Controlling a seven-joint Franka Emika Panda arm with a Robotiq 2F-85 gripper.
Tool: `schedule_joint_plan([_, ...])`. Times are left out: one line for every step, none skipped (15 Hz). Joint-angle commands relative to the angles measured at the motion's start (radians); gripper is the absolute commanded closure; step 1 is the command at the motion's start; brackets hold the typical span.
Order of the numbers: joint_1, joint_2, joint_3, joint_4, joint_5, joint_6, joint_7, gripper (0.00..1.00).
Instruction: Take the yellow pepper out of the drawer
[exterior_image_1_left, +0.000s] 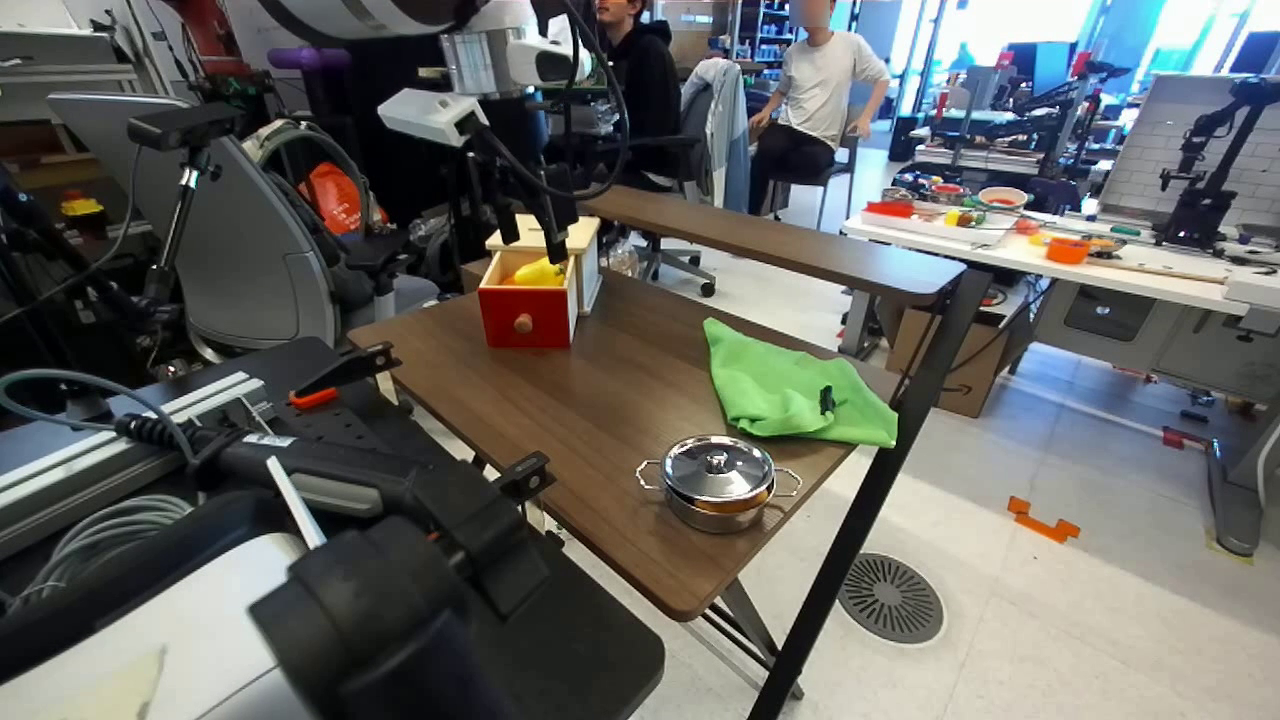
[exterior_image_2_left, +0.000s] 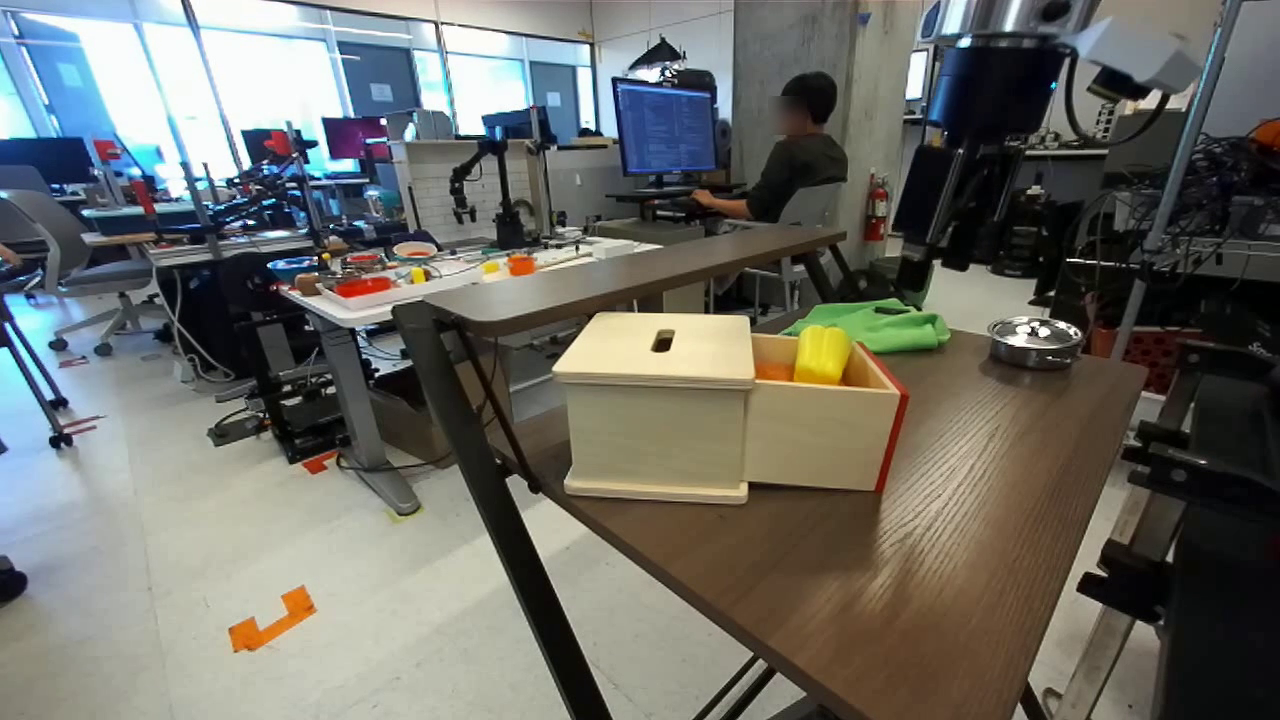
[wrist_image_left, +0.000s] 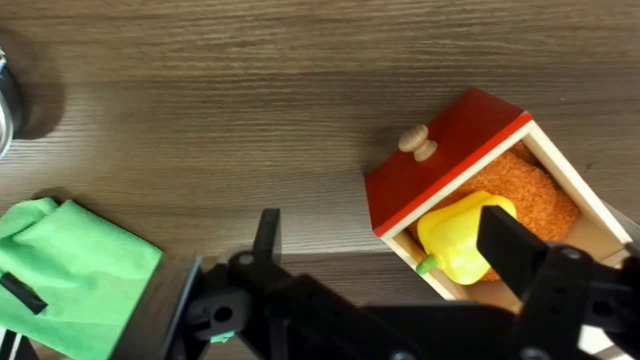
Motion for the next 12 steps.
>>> schedule_joint_plan([0.036, 0.072, -0.015, 0.042, -0.003, 0.096, -0.001, 0.00])
schedule_joint_plan([0.041, 0.086, -0.016, 0.049, 0.003, 0.117, -0.010, 0.00])
schedule_joint_plan([0.047, 0.099, -0.014, 0.060, 0.011, 0.129, -0.014, 0.00])
schedule_joint_plan([0.049, 0.113, -0.009, 0.069, 0.020, 0.139, -0.025, 0.00])
schedule_joint_plan([0.051, 0.125, -0.005, 0.079, 0.027, 0.148, -0.034, 0.00])
schedule_joint_plan([0.046, 0.138, 0.006, 0.089, 0.042, 0.152, -0.052, 0.00])
schedule_joint_plan([0.049, 0.149, 0.005, 0.098, 0.047, 0.159, -0.057, 0.00])
schedule_joint_plan([0.044, 0.161, 0.014, 0.111, 0.060, 0.155, -0.072, 0.00])
schedule_joint_plan([0.037, 0.173, 0.025, 0.121, 0.075, 0.152, -0.087, 0.00])
schedule_joint_plan([0.034, 0.183, 0.031, 0.132, 0.086, 0.146, -0.099, 0.00])
schedule_joint_plan([0.033, 0.193, 0.034, 0.141, 0.097, 0.144, -0.109, 0.00])
schedule_joint_plan([0.027, 0.201, 0.044, 0.148, 0.110, 0.140, -0.124, 0.00])
